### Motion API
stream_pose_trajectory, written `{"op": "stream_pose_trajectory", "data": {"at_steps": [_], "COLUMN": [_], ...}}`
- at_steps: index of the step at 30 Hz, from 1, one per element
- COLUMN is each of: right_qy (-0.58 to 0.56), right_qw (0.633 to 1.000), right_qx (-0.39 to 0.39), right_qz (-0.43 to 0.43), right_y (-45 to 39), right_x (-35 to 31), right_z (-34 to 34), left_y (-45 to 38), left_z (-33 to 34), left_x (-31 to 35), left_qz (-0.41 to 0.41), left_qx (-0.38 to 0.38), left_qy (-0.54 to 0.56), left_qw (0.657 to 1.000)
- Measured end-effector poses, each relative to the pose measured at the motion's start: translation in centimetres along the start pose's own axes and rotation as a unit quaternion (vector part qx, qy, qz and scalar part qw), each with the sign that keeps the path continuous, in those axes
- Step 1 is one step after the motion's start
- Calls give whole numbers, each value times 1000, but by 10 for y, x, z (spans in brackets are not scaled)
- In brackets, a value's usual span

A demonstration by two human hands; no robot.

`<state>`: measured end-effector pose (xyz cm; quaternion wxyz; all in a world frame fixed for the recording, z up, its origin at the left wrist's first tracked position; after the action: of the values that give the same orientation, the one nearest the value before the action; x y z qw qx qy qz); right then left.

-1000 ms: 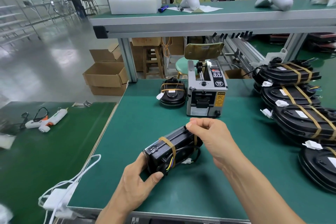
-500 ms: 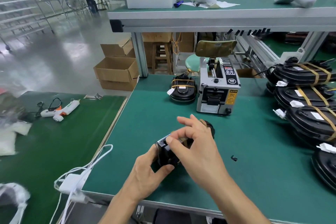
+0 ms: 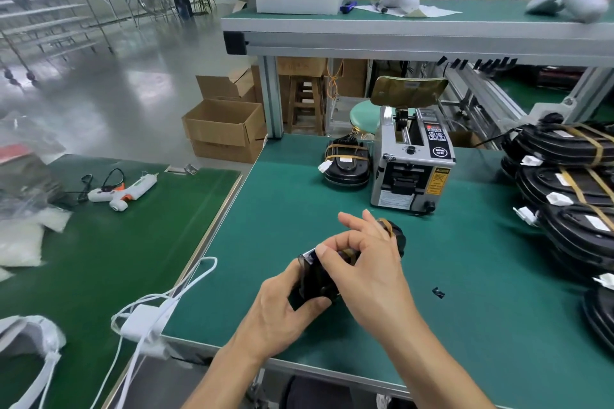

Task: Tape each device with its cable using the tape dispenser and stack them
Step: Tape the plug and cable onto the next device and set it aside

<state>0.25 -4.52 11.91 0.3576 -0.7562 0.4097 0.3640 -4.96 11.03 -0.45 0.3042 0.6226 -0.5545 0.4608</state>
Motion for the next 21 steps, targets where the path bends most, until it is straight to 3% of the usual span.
{"op": "stream_pose_trajectory", "data": {"at_steps": [16,21], "right_qy": [69,70], "right_qw": [998,996], "right_qx": [4,50], "right_qz": [-10,-21], "right_y": [1,2], "right_x": [-4,1], "right_z": [6,8], "left_y": [1,1], "left_z": [-1,0], "left_x": [-1,2], "left_qz": [-30,-30], "left_qx": [-8,-20], "left_qy": [-5,5], "left_qw": [1000,999]}}
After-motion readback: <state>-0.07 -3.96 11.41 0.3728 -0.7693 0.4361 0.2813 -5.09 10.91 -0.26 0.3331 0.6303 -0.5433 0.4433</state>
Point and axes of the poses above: each hand's wrist, its own y-axis away from the middle knuckle, its own z-axis out of the palm, x = y × z, the point moved 4 cm from there along -y, towards the middle knuckle, and after that the axes turned 11 degrees about -z, right-handed, at the moved point
